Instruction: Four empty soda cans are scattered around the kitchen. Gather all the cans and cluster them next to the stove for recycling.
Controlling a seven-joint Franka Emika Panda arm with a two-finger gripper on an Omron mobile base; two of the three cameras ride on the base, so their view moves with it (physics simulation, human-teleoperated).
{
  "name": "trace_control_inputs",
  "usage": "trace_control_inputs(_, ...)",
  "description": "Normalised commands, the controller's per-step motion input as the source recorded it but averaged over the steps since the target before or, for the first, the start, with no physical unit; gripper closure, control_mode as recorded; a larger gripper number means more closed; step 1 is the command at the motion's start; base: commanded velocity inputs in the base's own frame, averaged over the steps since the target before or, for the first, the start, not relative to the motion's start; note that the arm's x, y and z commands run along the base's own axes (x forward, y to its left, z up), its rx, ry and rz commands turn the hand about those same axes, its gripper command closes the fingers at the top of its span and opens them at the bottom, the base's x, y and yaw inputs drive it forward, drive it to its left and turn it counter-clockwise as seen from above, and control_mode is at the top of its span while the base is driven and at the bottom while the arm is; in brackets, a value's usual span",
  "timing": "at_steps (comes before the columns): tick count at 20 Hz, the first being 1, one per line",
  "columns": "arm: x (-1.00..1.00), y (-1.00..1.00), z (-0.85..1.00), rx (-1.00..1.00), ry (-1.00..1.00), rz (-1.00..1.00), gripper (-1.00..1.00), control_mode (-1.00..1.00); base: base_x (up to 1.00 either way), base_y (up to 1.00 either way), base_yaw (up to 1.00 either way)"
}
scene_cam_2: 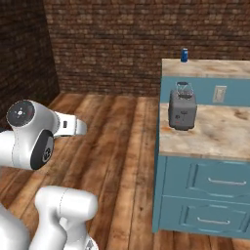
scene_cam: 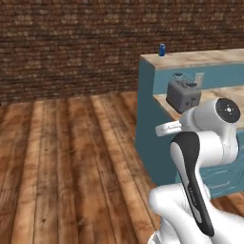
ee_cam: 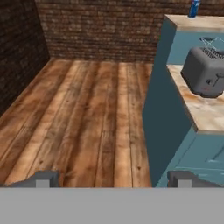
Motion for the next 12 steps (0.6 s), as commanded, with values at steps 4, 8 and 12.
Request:
trace_control_inputs(4,0.0,0.0,0.0,0.0,0.0,0.0,-1.0,1.0,0.81,0.58,-0.04)
trace_control_inputs(8,0.0,0.0,0.0,0.0,0.0,0.0,-1.0,1.0,0.96,0.33,-0.04)
trace_control_inputs(12,0.0,0.0,0.0,0.0,0.0,0.0,-1.0,1.0,1.0,0.36,-0.05)
